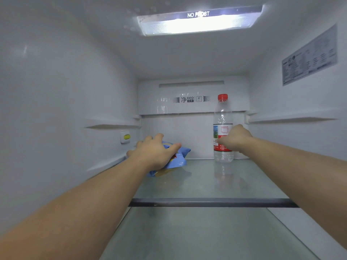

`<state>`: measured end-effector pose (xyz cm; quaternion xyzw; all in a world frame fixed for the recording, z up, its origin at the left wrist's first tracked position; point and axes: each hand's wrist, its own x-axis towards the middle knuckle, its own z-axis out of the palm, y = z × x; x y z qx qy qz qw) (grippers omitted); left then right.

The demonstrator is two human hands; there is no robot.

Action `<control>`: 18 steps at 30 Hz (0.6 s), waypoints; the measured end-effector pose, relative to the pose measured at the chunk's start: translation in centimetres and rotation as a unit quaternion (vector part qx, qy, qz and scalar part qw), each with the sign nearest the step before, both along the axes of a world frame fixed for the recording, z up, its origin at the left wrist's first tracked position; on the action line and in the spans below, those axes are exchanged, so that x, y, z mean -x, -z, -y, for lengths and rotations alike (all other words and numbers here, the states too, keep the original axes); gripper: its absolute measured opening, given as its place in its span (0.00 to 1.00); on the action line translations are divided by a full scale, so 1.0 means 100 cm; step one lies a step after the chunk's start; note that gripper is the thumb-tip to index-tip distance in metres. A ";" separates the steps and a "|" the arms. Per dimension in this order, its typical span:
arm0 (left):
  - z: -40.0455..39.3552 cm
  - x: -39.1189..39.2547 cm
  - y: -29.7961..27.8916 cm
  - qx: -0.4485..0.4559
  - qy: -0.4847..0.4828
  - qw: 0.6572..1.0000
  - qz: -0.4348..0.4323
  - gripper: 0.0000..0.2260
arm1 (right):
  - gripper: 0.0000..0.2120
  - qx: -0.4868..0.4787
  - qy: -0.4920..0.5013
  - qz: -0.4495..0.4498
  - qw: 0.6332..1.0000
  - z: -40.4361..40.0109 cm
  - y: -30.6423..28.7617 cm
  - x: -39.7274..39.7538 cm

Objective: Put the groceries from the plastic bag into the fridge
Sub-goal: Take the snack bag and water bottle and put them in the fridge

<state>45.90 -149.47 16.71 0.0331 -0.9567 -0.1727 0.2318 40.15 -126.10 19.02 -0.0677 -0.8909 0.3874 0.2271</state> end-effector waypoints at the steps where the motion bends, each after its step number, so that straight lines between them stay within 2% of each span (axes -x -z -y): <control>1: 0.000 -0.004 -0.002 0.002 0.001 1.000 -0.002 0.33 | 0.26 -0.007 -0.009 0.000 1.000 0.002 0.000 -0.006; 4: -0.001 -0.016 -0.007 0.002 0.008 1.000 -0.016 0.31 | 0.17 -0.050 -0.051 -0.013 0.997 0.010 -0.001 -0.033; 9: -0.001 -0.044 -0.006 0.020 0.068 0.997 -0.033 0.29 | 0.09 -0.101 -0.094 -0.022 0.990 0.029 0.002 -0.091; 13: 0.006 -0.081 -0.003 0.046 0.123 0.990 -0.052 0.27 | 0.18 -0.143 -0.076 -0.029 0.986 0.045 0.012 -0.142; 18: 0.023 -0.122 0.012 0.043 0.195 0.979 -0.052 0.24 | 0.19 -0.172 -0.017 -0.024 0.985 0.062 0.028 -0.204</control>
